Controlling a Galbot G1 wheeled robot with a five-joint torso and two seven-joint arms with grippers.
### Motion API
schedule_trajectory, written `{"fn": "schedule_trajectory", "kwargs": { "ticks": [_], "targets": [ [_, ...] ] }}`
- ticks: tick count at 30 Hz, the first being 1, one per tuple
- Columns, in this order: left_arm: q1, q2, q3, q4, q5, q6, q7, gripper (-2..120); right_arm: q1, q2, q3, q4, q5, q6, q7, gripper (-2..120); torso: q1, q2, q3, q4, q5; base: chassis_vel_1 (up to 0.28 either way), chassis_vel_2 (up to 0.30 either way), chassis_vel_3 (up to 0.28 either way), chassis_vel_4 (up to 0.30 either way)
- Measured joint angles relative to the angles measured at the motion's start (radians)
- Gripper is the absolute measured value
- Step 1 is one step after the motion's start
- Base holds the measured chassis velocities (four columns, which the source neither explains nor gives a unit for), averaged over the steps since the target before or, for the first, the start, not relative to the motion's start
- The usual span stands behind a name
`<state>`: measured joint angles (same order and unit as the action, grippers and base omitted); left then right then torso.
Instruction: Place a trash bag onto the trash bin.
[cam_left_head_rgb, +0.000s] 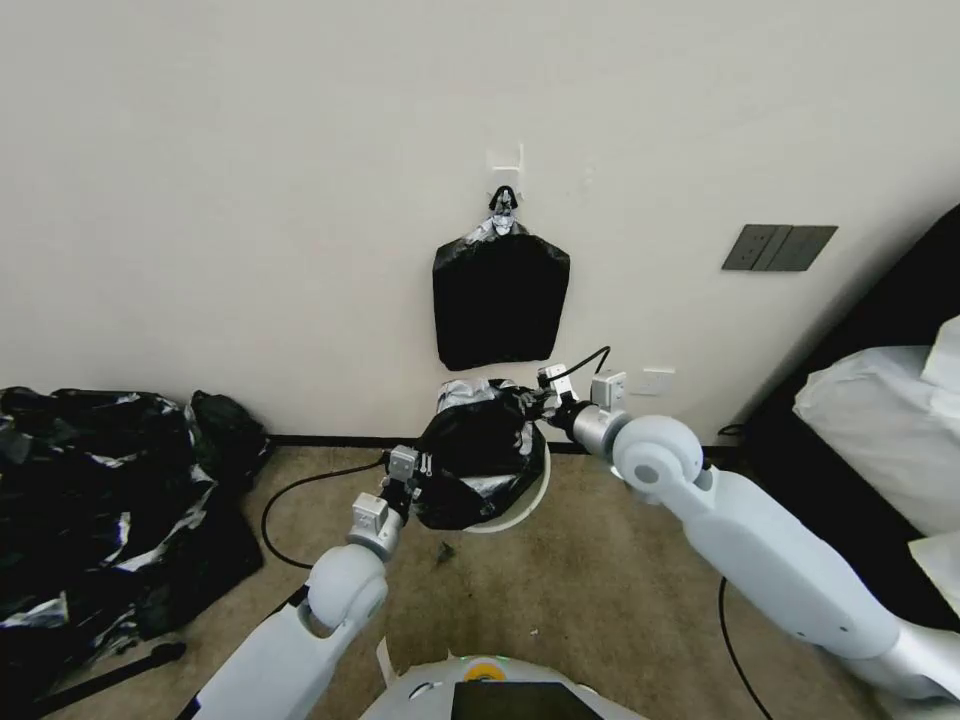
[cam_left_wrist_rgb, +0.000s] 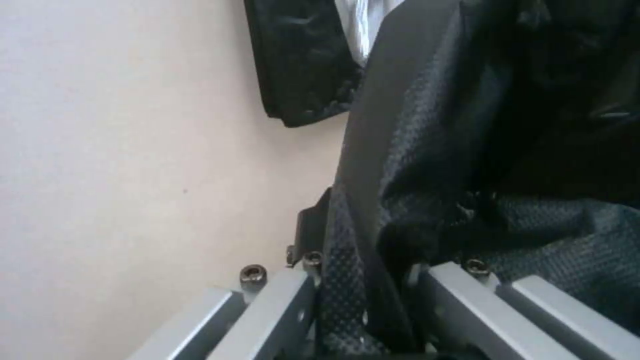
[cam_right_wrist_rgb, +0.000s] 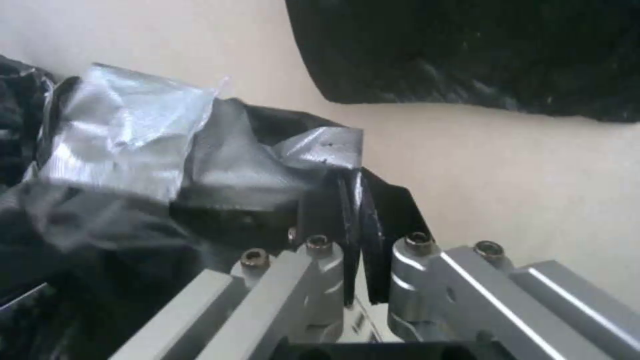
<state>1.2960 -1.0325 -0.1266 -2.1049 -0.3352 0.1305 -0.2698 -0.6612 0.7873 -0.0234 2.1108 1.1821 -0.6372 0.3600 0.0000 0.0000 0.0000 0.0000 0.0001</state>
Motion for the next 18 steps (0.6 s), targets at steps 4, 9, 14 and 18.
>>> {"fn": "schedule_trajectory", "kwargs": {
  "ticks": [4, 9, 14, 18],
  "targets": [
    [0.008, -0.012, -0.015, 0.005, -0.045, -0.031, 0.017, 1, -0.004, -0.027, 0.023, -0.001, 0.074, -0.004, -0.001, 6, 0.000, 0.000, 0.000, 0.0000, 0.0000, 0.000, 0.000, 0.000, 0.000],
    [0.004, -0.034, -0.032, 0.032, -0.123, -0.081, 0.029, 1, -0.036, -0.042, 0.072, -0.005, 0.180, -0.001, -0.003, 6, 0.000, 0.000, 0.000, -0.0001, -0.0001, 0.000, 0.000, 0.000, 0.000],
    [-0.002, -0.042, -0.048, 0.046, -0.200, -0.106, 0.044, 1, -0.071, -0.048, 0.120, -0.001, 0.268, 0.003, -0.003, 6, 0.000, 0.000, 0.000, -0.0001, -0.0001, 0.000, 0.000, 0.000, 0.000],
    [-0.007, -0.052, -0.053, 0.050, -0.253, -0.112, 0.044, 1, -0.097, -0.052, 0.138, 0.001, 0.275, 0.012, -0.011, 6, 0.000, 0.000, 0.000, -0.0001, 0.0000, 0.000, 0.000, 0.000, 0.000]
  ]
}}
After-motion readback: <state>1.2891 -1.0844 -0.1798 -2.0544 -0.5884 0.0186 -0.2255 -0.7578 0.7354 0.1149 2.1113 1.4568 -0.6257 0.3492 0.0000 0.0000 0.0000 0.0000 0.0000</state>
